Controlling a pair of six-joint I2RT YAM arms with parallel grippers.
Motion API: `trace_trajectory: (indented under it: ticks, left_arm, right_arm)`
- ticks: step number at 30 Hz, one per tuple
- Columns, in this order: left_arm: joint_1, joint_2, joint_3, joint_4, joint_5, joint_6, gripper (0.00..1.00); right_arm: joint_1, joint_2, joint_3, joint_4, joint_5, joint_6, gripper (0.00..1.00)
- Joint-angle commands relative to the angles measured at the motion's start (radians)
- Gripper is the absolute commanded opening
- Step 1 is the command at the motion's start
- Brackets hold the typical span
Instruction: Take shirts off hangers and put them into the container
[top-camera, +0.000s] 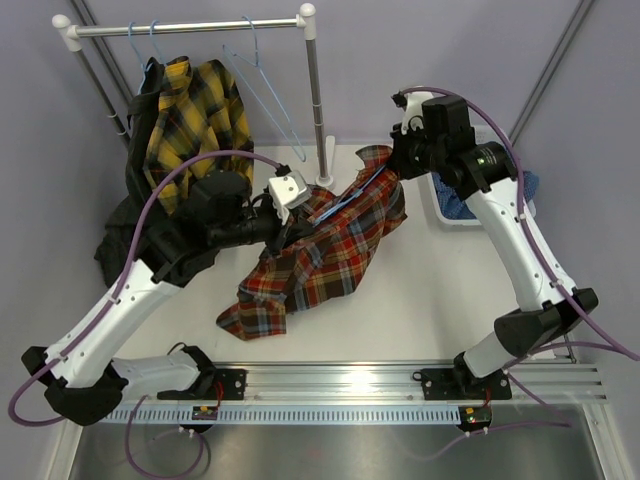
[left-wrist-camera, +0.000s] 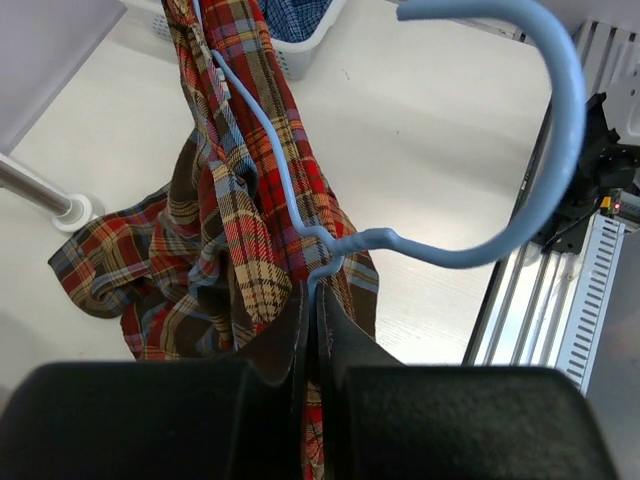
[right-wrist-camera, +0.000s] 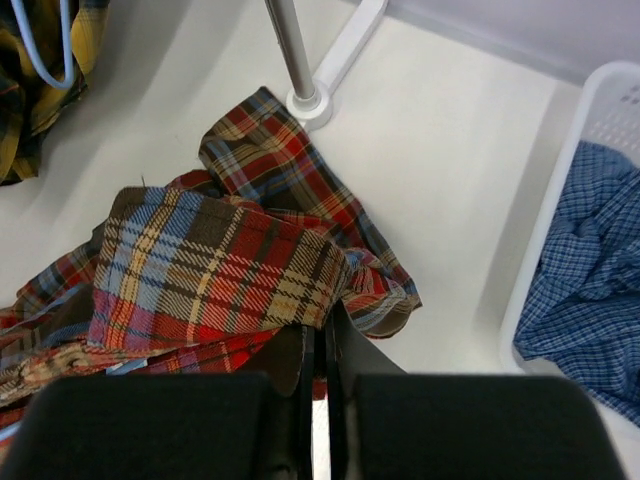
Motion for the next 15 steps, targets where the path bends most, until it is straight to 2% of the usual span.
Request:
trace_trajectory:
  ticks: [1,6,13,15]
  left_arm:
    - [-0.007,-0.075,-0.004,-0.067,0.081,0.043,0.00]
    - [-0.007,-0.099,-0.033,-0.076,0.051,0.057,0.00]
    - [-0.004,-0.138,-0.006,-0.072,-0.017,0.095,0.00]
    - [-0.001,-0.145,0.017,-0.072,-0.011,0.098,0.00]
  right_arm:
    - [-0.074,0.045,0.116,-0.068,0.055,-0.024,0.00]
    - [-0.129,0.099,0.235,-0.160,-0.030,-0.006,0.00]
    - [-0.136,0.132,0.119,-0.173,-0.171,-0.007,0.00]
    - [-0.136,0.140,0.090,-0.162,-0.261,-0.006,0.00]
